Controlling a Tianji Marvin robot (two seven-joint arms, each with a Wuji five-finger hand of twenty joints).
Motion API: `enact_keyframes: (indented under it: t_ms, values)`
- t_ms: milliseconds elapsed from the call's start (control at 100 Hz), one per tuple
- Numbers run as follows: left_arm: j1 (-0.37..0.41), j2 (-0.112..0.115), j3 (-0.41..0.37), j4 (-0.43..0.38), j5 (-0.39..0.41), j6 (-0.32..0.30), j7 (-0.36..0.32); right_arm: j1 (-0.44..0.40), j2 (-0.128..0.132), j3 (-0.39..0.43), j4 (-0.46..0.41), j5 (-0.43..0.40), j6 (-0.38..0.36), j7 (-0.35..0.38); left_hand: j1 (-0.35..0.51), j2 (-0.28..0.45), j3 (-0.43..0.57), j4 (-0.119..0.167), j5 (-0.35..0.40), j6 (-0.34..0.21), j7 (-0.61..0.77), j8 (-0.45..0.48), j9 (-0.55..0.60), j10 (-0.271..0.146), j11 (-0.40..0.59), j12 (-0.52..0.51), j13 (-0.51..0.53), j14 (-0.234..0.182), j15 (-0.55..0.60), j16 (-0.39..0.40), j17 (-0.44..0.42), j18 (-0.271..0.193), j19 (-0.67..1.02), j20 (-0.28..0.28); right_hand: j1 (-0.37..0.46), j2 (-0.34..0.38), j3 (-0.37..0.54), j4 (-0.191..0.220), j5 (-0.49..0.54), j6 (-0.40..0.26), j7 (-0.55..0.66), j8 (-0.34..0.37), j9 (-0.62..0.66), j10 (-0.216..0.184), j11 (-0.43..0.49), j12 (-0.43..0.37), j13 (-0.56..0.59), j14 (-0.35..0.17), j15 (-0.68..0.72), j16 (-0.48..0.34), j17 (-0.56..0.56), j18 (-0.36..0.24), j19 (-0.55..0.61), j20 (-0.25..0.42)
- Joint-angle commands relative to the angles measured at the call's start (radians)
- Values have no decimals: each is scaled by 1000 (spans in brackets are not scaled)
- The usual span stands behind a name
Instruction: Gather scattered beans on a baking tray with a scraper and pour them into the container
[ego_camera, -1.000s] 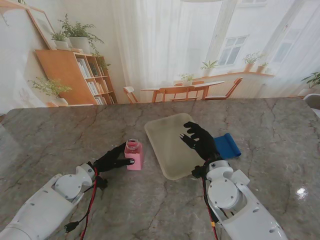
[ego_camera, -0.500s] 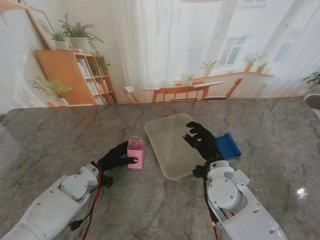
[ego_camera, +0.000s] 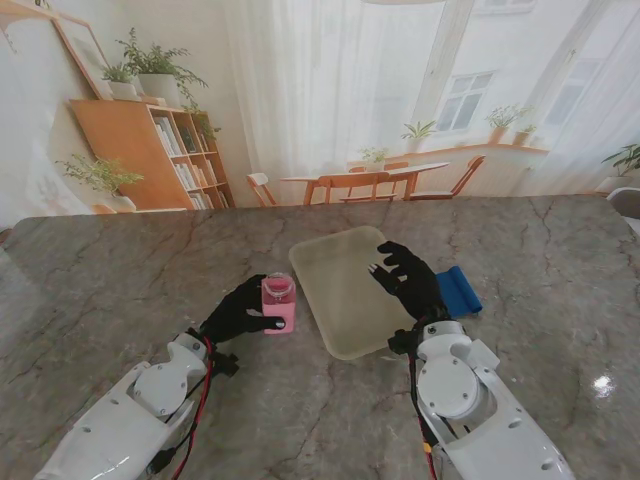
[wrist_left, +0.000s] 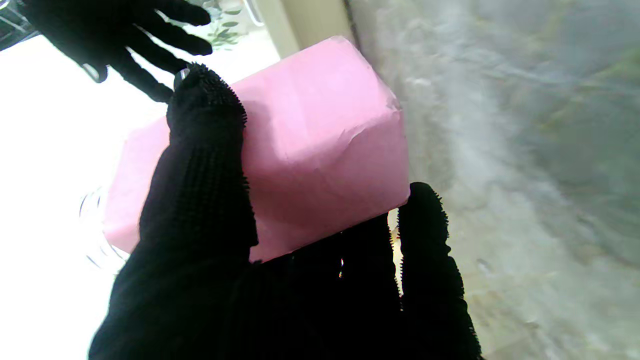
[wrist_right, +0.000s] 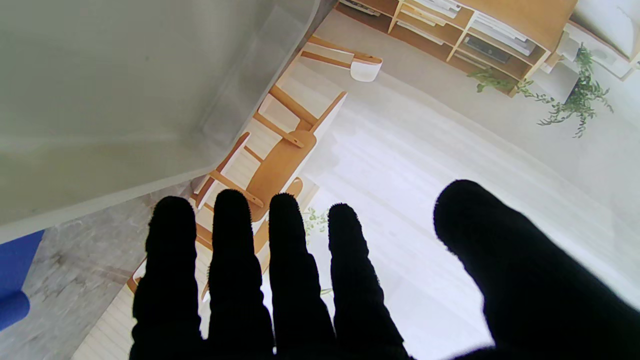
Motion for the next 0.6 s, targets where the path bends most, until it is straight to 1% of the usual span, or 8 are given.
enact_keyframes:
  t_ms: [0, 90, 160, 240, 300, 400, 520, 590]
  values:
    - [12, -5, -5, -39, 16, 2, 17, -9, -1, 7, -11, -8, -3, 6, 247, 172, 146, 80, 83, -149, 269, 62, 164, -143, 96, 97, 63, -22, 45, 57, 39, 11, 83, 61, 3, 20, 4, 23, 21, -4, 8, 16, 15, -24, 29, 25, 18, -34, 12, 14, 6, 0, 26, 13]
    - [41, -1, -30, -102, 42, 18, 42, -19, 5, 22, -29, -29, -4, 11, 247, 196, 118, 82, 86, -154, 270, 51, 183, -138, 100, 103, 84, -13, 50, 60, 49, 29, 101, 73, 5, 18, 5, 23, 27, -8, 12, 17, 20, -27, 32, 26, 29, -37, 18, 16, 18, -1, 37, 16]
    - [65, 2, -48, -153, 60, 33, 57, -34, 14, 43, -52, -61, -7, 23, 247, 209, 110, 85, 94, -164, 247, 20, 203, -136, 110, 121, 95, -6, 67, 78, 50, 42, 119, 90, 6, 16, 6, 22, 41, -14, 19, 19, 27, -31, 36, 26, 43, -40, 28, 20, 35, -5, 53, 23]
    - [87, 8, -66, -199, 112, 42, 77, -59, 30, 78, -88, -109, -20, 54, 247, 226, 80, 86, 101, -177, 209, -14, 222, -153, 126, 145, 113, -9, 76, 79, 58, 47, 128, 100, 4, 15, 9, 22, 58, -29, 32, 23, 41, -39, 45, 28, 66, -47, 49, 29, 62, -7, 85, 36]
    - [100, 10, -74, -226, 135, 44, 91, -83, 44, 113, -119, -155, -35, 83, 247, 234, 51, 93, 128, -184, 177, -44, 235, -161, 135, 159, 123, -12, 83, 82, 64, 47, 130, 107, 2, 14, 10, 21, 66, -35, 40, 25, 53, -45, 53, 30, 83, -54, 66, 36, 82, -13, 108, 48]
    - [116, 10, -77, -261, 144, 52, 102, -132, 69, 184, -176, -241, -69, 140, 247, 237, 44, 99, 175, -187, 135, -87, 246, -157, 137, 167, 127, -7, 87, 88, 65, 52, 130, 114, -6, 13, 10, 20, 68, -45, 46, 25, 64, -52, 60, 31, 105, -63, 86, 45, 115, -20, 139, 64]
    - [123, 14, -76, -287, 184, 53, 113, -207, 98, 280, -243, -339, -122, 228, 247, 242, 38, 99, 204, -194, 132, -98, 251, -159, 136, 170, 128, -7, 87, 90, 64, 52, 128, 118, -27, 16, -2, 16, 54, -53, 42, 22, 44, -62, 51, 26, 110, -72, 92, 49, 128, -28, 157, 76]
    - [124, 13, -72, -299, 189, 54, 119, -250, 114, 333, -272, -405, -157, 279, 247, 243, 40, 101, 213, -197, 138, -98, 251, -156, 136, 171, 129, -4, 86, 90, 62, 52, 126, 119, -34, 13, -7, 15, 48, -56, 39, 21, 36, -68, 47, 24, 109, -74, 91, 49, 131, -28, 161, 80]
